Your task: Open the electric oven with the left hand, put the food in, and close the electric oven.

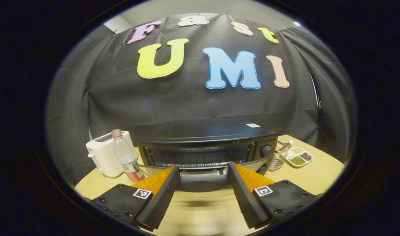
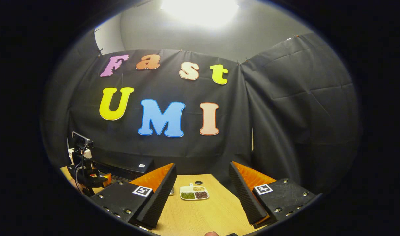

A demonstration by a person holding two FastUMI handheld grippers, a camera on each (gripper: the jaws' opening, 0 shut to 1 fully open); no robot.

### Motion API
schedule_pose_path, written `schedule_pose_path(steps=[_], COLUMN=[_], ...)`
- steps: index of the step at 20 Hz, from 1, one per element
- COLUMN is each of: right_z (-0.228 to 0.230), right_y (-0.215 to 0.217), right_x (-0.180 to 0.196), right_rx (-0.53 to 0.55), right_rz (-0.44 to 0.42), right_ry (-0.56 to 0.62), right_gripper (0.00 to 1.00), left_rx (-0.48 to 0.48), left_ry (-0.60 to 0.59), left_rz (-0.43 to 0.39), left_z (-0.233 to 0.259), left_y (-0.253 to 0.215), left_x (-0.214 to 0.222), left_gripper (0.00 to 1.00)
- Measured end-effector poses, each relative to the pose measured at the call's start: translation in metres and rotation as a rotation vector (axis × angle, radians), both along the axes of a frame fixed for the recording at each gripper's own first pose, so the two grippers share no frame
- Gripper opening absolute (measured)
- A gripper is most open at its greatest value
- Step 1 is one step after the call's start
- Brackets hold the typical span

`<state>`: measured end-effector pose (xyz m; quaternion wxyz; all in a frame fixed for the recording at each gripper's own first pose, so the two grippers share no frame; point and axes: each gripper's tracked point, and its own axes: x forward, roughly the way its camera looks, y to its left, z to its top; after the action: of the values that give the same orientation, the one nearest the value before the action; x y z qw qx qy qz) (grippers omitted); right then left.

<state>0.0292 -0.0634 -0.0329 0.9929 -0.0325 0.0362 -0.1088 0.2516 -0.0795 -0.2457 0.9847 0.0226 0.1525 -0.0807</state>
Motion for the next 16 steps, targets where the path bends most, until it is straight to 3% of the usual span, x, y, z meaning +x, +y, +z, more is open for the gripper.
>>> schedule_pose_path(steps=[16], right_z=[-0.003], right_y=[-0.004], right_x=[-0.018], right_rx=[-0.008], right_rz=[0.069], right_ry=[0.024], right_gripper=[0.97], left_rx=[0.028], left_ry=[0.153], left_rz=[0.006], left_z=[-0.072], left_y=[-0.001], left_x=[-0.067], left_gripper=[0.98])
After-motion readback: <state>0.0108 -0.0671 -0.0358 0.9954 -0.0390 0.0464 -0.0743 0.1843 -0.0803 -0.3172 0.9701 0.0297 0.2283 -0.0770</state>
